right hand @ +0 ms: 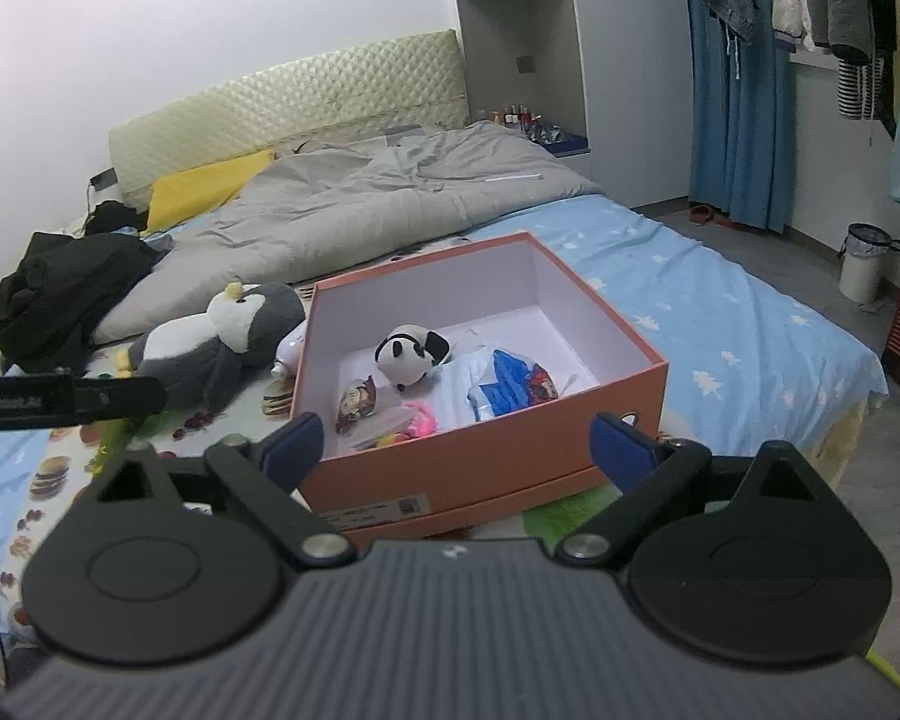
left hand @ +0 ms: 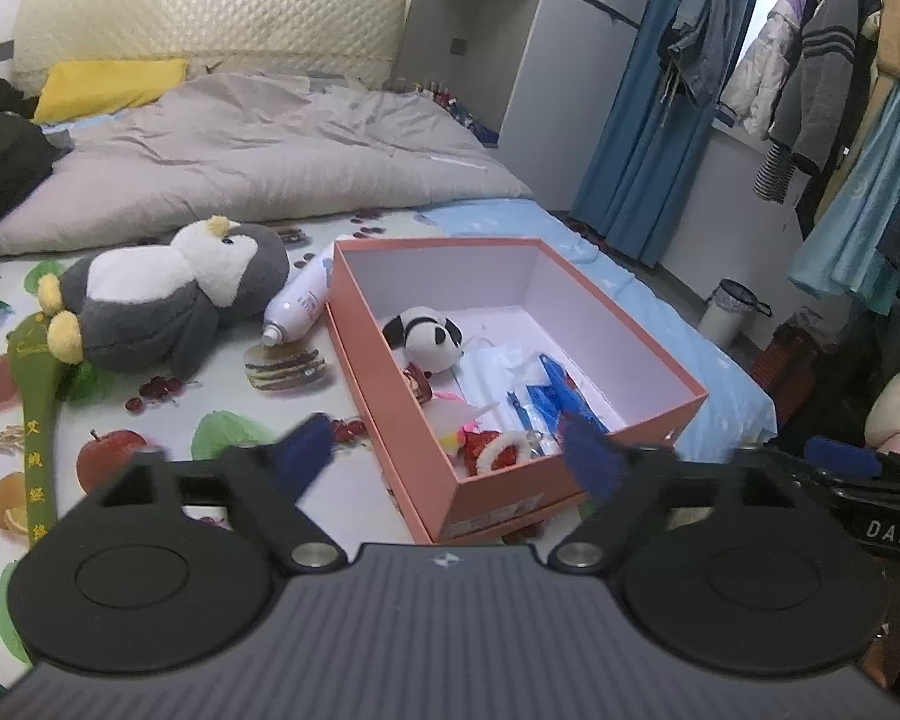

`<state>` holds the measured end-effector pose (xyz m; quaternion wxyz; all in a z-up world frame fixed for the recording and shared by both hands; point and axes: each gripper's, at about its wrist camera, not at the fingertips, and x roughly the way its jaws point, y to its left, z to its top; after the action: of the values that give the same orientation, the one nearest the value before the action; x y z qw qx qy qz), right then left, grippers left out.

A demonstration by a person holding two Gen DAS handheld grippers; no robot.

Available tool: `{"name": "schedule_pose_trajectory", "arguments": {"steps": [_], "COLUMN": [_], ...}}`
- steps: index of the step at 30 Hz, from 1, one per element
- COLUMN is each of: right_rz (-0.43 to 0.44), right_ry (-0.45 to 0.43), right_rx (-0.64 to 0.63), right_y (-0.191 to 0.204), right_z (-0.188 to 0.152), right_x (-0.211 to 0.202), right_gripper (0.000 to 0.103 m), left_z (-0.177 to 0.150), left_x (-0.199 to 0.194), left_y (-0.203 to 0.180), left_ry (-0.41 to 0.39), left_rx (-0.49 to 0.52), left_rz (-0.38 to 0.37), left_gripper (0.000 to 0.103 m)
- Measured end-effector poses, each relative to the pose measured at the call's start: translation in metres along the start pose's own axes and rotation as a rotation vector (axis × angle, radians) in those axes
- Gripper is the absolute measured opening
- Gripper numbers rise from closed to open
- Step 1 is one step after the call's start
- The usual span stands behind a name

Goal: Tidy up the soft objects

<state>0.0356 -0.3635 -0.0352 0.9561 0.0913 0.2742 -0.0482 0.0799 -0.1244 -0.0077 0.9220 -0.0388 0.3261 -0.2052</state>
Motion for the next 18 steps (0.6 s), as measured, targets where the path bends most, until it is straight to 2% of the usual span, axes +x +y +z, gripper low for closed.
{"name": "schedule_pose_trajectory", "arguments": {"steps": [4,10,18], "right_rz": [-0.010,-0.022,-0.029], "right_ry": [0.003,-0.010,0.001], "right_rx": [0.003,0.001,-0.004], "right_y": [-0.0024,-0.0030,-0.0025], "right_z": [-0.0008,-0.0001,0.0000], "right_x": [0.0013,0.0007,0.0039], "right_gripper": [0.097,0.098,0.098], "left_z": [-0.0009,-0.0024,-0.0022], "left_x": [0.0008,-0.0029,-0.0056], "left_y": [0.0000,-0.0001,0.0026], "left_ry": [0.011,0.005,0.015], "left_rx": [0.009,0.014,0.002], "left_rz": [0.023,0.078,0.097], "left_gripper": [0.100,0.103,0.103]}}
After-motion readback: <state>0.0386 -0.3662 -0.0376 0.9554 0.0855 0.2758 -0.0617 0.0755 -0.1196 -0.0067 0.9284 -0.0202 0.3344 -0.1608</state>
